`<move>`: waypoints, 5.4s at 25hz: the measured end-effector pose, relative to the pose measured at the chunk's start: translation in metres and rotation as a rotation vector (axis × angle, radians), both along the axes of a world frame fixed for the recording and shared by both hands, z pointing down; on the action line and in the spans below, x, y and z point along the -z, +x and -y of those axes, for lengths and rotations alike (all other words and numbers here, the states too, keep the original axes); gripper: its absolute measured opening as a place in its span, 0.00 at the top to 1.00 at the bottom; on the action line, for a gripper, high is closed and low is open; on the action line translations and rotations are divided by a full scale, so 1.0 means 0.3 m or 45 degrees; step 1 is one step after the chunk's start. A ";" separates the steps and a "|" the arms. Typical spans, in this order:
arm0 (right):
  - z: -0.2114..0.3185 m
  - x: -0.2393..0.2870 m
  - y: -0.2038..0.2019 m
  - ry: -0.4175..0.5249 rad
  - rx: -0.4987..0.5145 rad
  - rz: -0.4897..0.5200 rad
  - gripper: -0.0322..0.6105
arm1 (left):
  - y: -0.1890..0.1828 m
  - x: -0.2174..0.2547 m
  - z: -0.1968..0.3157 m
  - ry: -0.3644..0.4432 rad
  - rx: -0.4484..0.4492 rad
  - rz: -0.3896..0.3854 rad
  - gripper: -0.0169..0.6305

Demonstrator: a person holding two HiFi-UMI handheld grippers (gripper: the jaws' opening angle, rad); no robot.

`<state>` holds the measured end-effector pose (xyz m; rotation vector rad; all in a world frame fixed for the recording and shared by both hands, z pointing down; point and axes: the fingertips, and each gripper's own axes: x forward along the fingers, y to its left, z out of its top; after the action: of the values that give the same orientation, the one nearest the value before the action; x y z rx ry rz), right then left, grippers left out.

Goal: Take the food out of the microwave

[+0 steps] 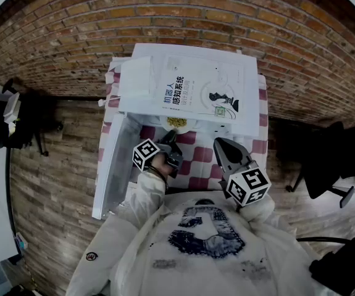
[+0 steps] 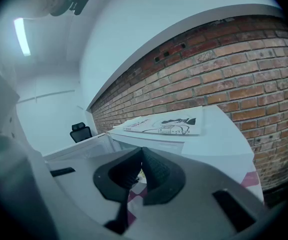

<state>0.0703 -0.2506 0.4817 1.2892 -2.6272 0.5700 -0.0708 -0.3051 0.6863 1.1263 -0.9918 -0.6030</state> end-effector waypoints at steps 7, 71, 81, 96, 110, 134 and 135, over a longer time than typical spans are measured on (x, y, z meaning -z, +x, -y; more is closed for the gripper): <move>0.000 -0.007 0.006 -0.009 -0.005 0.005 0.93 | 0.002 0.017 0.023 0.078 -0.038 0.011 0.89; -0.245 0.007 -0.104 -0.027 -0.133 0.083 0.93 | 0.055 0.231 -0.213 0.308 -0.219 -0.210 0.94; -0.457 0.030 -0.175 0.001 -0.199 0.117 0.93 | 0.023 0.379 -0.431 0.341 -0.258 -0.227 0.94; -0.762 0.060 -0.225 0.057 -0.278 0.118 0.93 | -0.022 0.545 -0.777 0.387 -0.299 -0.275 0.94; -0.813 0.138 -0.220 0.121 -0.252 0.099 0.93 | -0.027 0.709 -0.939 0.422 -0.273 -0.291 0.94; -0.779 0.159 -0.071 0.141 -0.185 0.104 0.93 | 0.115 0.761 -0.953 0.416 -0.218 -0.245 0.94; -0.778 0.158 -0.069 0.141 -0.184 0.105 0.93 | 0.116 0.760 -0.953 0.417 -0.216 -0.246 0.94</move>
<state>0.0496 -0.0173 0.4343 1.5301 -2.6813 0.5147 -0.0359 -0.0192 0.4582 1.3960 -0.6375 -0.7380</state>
